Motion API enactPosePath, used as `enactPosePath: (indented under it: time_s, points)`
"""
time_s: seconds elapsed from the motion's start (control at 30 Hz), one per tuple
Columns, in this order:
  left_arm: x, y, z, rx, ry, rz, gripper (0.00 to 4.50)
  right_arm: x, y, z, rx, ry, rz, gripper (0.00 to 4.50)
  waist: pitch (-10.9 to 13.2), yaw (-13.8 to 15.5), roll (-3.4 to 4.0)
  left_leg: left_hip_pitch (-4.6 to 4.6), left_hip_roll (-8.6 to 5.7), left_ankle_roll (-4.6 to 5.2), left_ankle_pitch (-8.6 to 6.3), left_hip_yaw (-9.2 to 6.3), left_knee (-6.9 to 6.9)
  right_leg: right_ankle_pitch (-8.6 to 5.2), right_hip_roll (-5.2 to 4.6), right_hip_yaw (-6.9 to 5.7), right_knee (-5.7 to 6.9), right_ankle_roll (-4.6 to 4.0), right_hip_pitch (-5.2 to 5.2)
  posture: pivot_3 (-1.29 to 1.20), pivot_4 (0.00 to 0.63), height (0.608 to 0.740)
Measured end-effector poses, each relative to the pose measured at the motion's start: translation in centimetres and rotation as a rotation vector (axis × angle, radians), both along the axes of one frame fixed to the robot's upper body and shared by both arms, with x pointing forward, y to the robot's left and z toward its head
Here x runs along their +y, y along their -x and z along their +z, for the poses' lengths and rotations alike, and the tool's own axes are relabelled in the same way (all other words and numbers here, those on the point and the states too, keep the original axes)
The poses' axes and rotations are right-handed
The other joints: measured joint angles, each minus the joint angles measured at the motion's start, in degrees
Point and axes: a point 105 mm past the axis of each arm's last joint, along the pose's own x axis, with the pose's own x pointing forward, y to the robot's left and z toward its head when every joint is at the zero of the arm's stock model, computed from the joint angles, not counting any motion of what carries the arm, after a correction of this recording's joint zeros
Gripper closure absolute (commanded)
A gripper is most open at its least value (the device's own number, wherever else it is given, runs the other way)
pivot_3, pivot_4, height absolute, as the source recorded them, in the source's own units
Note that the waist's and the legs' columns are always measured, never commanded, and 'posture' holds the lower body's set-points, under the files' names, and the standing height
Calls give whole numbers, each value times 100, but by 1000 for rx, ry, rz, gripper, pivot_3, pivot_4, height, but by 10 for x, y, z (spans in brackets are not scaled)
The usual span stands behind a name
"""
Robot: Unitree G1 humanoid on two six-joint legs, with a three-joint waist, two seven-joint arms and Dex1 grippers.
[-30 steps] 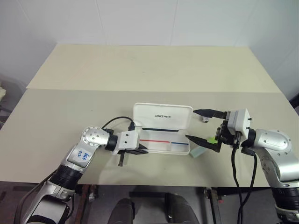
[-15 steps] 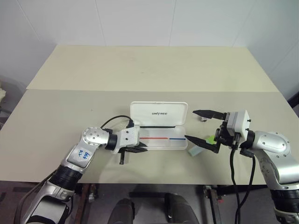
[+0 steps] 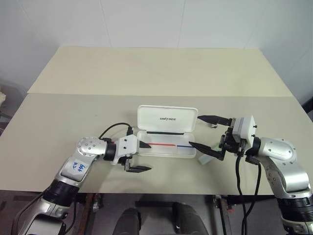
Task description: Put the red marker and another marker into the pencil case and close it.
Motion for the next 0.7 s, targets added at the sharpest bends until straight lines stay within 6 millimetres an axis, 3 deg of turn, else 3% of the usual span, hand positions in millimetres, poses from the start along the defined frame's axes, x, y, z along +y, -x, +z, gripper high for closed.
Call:
enactPosePath:
  time_s: [0.2,0.4,0.57,0.7]
  points:
    - [7,3,12,-32,105,52,376,7,-2,-4,7,-5,24,0,0,6,0,-2,-1,-2,-1,-1,1,-3,-3,0,-2,-6,0,0,150,740]
    - [31,13,56,-149,313,190,376,10,-6,-5,19,-9,47,0,4,-17,-4,2,3,-5,-4,0,-5,-1,-7,-4,-1,-1,-2,0,150,740]
    - [89,28,33,-81,270,448,376,9,-8,-11,47,-4,68,0,6,-67,-3,3,4,-7,-7,4,-10,-6,-7,-6,-6,-10,-5,0,150,740]
    - [125,34,24,-83,249,588,376,11,-9,-12,54,4,92,0,9,-26,-5,0,4,-7,-7,4,-3,-15,-11,-9,-20,-28,-1,0,150,740]
